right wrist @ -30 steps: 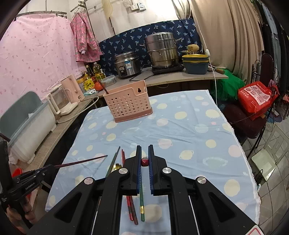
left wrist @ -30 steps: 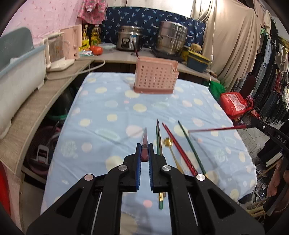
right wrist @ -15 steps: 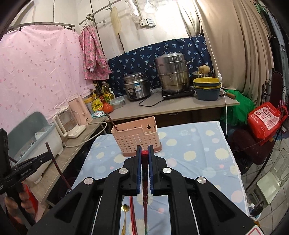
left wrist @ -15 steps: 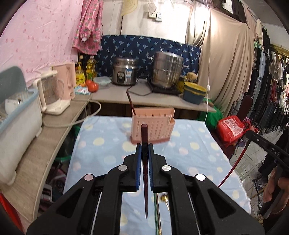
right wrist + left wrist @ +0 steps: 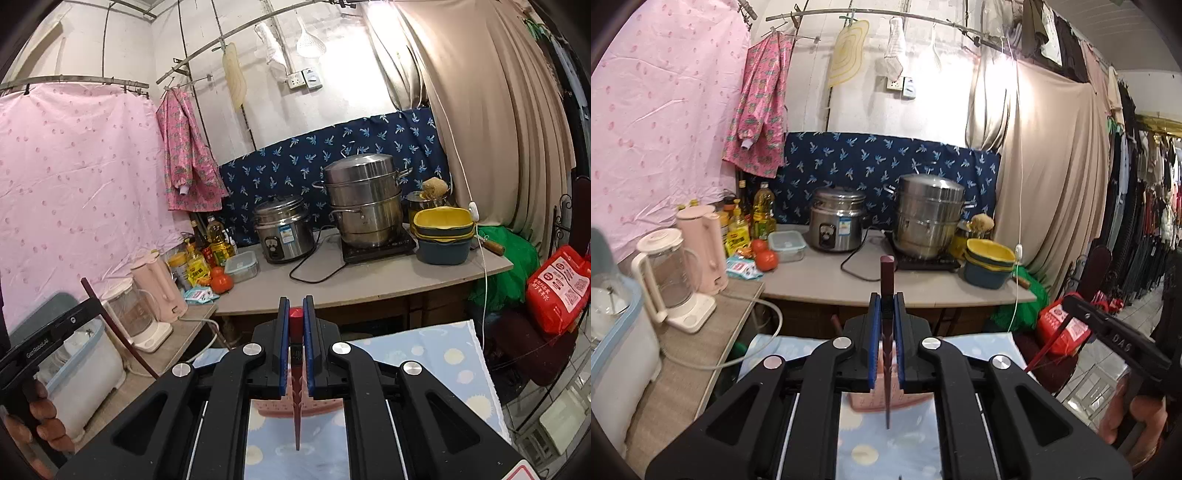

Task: Organize utensils
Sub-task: 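Carry both chopsticks to the pink caddy and release them inside, then return both tools to the table and grasp a green chopstick with the left tool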

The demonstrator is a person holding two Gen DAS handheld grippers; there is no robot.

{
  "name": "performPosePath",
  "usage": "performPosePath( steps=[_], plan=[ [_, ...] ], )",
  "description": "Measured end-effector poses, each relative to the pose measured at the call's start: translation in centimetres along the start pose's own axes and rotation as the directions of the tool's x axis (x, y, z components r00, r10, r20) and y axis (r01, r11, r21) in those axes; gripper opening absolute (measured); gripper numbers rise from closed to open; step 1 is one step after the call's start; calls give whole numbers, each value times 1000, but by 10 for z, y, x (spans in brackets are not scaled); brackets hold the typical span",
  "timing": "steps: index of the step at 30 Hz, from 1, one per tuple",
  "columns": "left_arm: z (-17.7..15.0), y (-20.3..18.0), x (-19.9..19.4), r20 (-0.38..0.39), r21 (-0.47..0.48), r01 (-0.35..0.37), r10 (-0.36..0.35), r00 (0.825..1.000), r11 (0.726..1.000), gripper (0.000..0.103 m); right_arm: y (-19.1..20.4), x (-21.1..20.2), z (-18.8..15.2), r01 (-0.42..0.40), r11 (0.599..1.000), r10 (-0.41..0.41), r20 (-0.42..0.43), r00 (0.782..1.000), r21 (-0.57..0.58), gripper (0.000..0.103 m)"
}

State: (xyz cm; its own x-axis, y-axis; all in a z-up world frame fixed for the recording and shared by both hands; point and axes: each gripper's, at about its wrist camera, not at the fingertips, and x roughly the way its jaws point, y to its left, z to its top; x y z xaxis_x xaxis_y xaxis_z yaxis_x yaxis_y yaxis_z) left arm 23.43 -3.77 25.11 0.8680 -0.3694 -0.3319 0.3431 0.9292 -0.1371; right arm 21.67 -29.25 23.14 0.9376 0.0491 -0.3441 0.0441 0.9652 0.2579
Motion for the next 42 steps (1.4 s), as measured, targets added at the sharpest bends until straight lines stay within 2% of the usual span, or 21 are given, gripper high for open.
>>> performPosePath(
  steps=[7,12,15,23,25,26,27,29,36,42],
  plan=[
    [29,-1,67,8,-31,-7,8,1000,1000,7,4,58,30,-3,999,2,45,999,35,7],
    [28,-5,108,-1,-28,-5,5,1000,1000,7,0,99,35,-15,997,11,49,999,77,7],
    [17,-5,129,-29,-39,3,-5,1000,999,7,-2,123,27,-16,997,14,19,1000,82,7],
    [-26,3,172,-141,-67,5,-15,990,998,8,-3,168,-20,7,1000,-4,-106,994,29,7],
    [-32,8,174,-159,-85,-4,-9,987,996,20,-3,169,-27,15,1000,-13,-108,994,19,11],
    [-33,10,174,-162,-96,-12,-4,987,995,44,-3,166,-29,32,999,-31,-101,994,9,19],
    [-35,13,170,-151,-111,-28,11,988,993,63,-4,162,-30,45,999,-44,-88,995,3,32],
    [-36,15,162,-125,-117,-41,26,992,992,63,-4,154,-32,52,999,-52,-68,996,0,38],
    [-45,16,131,-135,-68,-65,55,989,996,63,-4,124,-40,48,999,-48,-77,996,-6,38],
    [-70,10,91,-172,-41,-58,51,984,997,63,1,78,-69,54,998,-58,-108,992,-40,38]
  ],
)
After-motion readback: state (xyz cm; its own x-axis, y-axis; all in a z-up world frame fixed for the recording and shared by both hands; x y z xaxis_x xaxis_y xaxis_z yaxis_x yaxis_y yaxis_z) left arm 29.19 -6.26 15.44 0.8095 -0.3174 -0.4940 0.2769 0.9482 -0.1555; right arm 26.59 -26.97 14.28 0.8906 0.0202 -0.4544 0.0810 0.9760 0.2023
